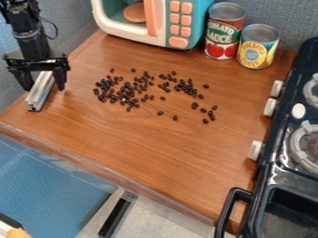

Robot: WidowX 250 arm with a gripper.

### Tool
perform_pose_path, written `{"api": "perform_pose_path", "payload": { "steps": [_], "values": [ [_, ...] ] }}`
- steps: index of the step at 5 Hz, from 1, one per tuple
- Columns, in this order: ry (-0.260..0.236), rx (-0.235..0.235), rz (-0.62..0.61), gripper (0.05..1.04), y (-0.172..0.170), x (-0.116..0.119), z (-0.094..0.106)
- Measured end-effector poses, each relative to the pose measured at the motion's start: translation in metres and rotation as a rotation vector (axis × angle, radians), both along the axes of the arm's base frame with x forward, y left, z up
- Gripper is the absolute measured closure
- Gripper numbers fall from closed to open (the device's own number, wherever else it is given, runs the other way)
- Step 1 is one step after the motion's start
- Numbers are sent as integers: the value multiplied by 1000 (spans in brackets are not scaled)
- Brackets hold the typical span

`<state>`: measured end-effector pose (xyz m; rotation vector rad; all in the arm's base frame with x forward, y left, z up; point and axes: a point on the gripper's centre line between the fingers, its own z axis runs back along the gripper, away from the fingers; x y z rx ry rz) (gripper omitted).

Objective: Sweep into pile

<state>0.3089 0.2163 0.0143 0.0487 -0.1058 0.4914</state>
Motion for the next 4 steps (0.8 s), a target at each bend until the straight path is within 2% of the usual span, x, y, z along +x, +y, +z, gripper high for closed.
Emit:
{"api": "perform_pose_path", "payload": {
  "steps": [1,2,3,4],
  "values": [
    [0,19,18,133,5,6,-3],
    [-43,41,65,421,9,10,-4],
    [-52,46,62,673,9,13,-3],
    [-50,44,63,686,7,12,-5]
  ]
}}
